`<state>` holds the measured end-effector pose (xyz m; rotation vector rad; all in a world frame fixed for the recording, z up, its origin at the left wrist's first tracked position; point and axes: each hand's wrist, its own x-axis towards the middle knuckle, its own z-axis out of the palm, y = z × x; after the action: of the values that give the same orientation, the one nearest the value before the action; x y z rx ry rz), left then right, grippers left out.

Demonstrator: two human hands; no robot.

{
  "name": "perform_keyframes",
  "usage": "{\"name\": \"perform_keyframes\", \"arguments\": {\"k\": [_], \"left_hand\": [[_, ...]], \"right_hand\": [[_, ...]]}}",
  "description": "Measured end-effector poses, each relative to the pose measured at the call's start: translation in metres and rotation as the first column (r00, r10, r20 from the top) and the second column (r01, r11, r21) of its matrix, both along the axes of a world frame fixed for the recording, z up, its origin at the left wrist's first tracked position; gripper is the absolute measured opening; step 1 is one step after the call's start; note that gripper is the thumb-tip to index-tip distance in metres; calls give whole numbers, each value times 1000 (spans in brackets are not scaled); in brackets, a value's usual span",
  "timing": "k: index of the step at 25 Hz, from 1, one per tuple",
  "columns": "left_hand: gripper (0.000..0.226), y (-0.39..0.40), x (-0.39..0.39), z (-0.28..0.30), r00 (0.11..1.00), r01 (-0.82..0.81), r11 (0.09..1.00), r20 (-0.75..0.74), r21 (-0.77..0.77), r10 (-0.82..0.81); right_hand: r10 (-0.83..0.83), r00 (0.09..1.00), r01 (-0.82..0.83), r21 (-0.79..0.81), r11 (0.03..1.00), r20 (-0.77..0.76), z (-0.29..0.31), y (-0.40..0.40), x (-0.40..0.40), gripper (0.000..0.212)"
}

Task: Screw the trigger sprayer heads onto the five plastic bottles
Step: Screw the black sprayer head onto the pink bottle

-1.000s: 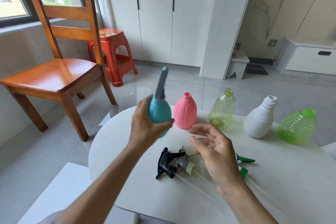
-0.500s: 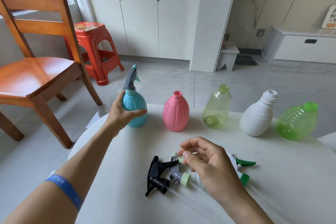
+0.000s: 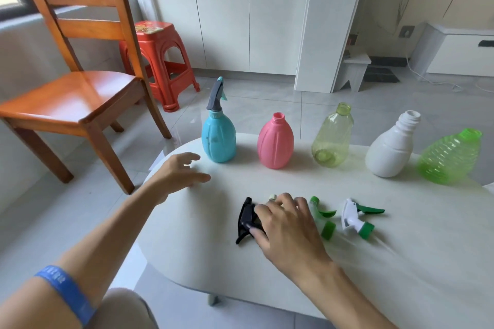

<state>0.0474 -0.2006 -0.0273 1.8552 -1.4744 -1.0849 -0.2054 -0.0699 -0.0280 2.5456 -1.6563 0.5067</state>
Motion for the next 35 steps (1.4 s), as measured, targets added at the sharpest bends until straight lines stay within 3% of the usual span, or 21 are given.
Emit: {"name": "perform_keyframes", "arguments": {"k": [2,4,6,8,9,11,13,14,16,18,21,23,26,29,35], "left_hand": [[38,15,-3,9,997,-10,997,73,-77,15],[23,30,-13,20,992,-21,978,114,-208,46],[31,40,-30,26,986,58,949,169,-311,-5],[47,43,-47,31,977,131,916,208,-379,-54],[53,41,-56,33,979,141,903,192,-405,-67],[59,33,-79,35,989,134,887,119,-442,-90],[65,23,-106,33,993,114,879,62,-463,-97],[71,17,-119,31,995,101,879,45,-466,-90],[85,2,-146,25,996,85,887,43,-453,-74],[104,-13,-168,19,997,69,908,64,-414,-47],[123,-31,-192,6,999,-11,926,35,-376,26],[124,-39,-199,-4,992,-104,937,-106,-333,73],[88,-48,-202,-12,955,-197,938,-274,-285,118],[74,-45,-197,-10,956,-207,923,-266,-324,121],[79,-15,-167,14,987,-74,919,-163,-386,11]], "right_hand": [[-15,994,19,38,999,-106,-10,-1,8,26],[-13,995,19,63,998,-96,-17,-4,10,25],[-27,997,22,72,997,70,-18,-6,9,25],[-122,901,78,121,990,415,-6,-7,4,32],[-182,781,89,182,979,597,5,-9,-1,34],[-217,423,-20,248,968,880,27,-19,-20,33],[-181,78,-60,186,981,980,48,-27,-51,29],[-181,-46,-48,178,983,983,58,-30,-65,30],[-219,-227,-31,218,976,949,70,-32,-89,31],[-259,-327,-50,257,965,909,73,-34,-102,30],[-280,-363,-73,273,959,889,76,-35,-107,28],[-284,-375,-73,278,958,882,75,-35,-108,25],[-286,-426,-88,275,957,858,73,-35,-113,22],[-291,-431,-71,289,955,854,73,-35,-117,16],[-243,-394,-70,234,970,886,76,-35,-112,24]]}}
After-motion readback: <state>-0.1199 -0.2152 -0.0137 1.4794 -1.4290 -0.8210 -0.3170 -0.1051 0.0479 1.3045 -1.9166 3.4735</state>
